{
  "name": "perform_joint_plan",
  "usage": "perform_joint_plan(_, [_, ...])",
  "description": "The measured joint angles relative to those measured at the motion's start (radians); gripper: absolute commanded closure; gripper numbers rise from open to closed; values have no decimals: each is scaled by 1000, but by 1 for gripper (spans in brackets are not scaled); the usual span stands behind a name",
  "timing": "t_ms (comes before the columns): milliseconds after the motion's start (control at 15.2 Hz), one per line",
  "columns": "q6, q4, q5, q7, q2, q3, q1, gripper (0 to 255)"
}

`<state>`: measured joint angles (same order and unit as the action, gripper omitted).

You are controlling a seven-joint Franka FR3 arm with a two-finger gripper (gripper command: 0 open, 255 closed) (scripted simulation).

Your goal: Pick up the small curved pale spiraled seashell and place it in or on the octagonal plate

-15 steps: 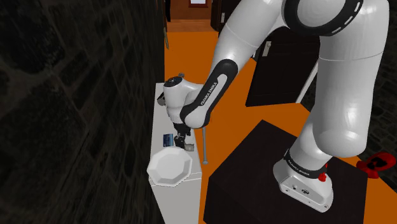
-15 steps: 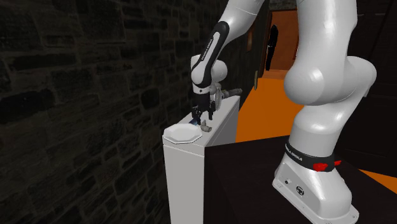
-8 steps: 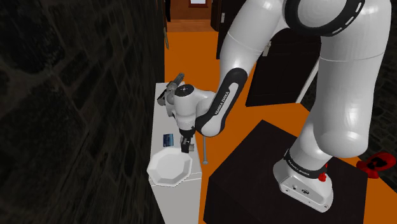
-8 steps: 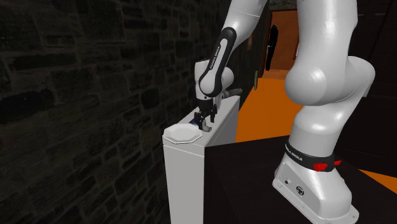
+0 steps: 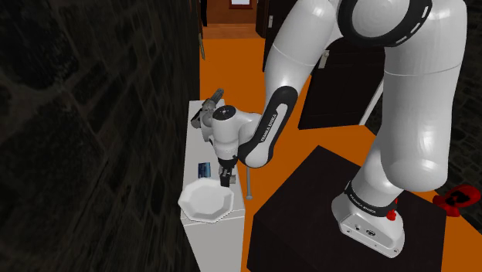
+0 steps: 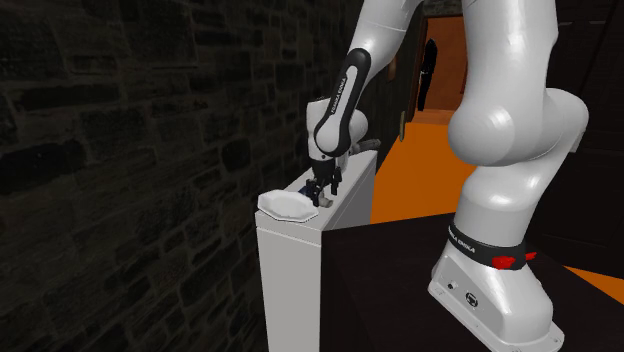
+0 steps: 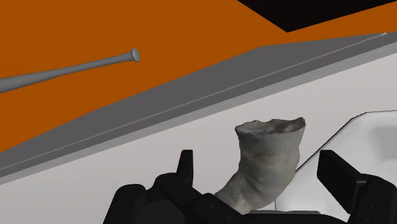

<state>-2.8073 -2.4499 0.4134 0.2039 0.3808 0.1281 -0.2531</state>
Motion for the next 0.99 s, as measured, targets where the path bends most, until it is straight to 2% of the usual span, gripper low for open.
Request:
perform_joint_plan(66, [-1,0,0,0,0,0,0,255])
perform_joint_plan(726, [-2,0,-1,0,3,2,-1,255])
perform_joint_plan(990, [33,-10,-31,-26,-42,27,18,255])
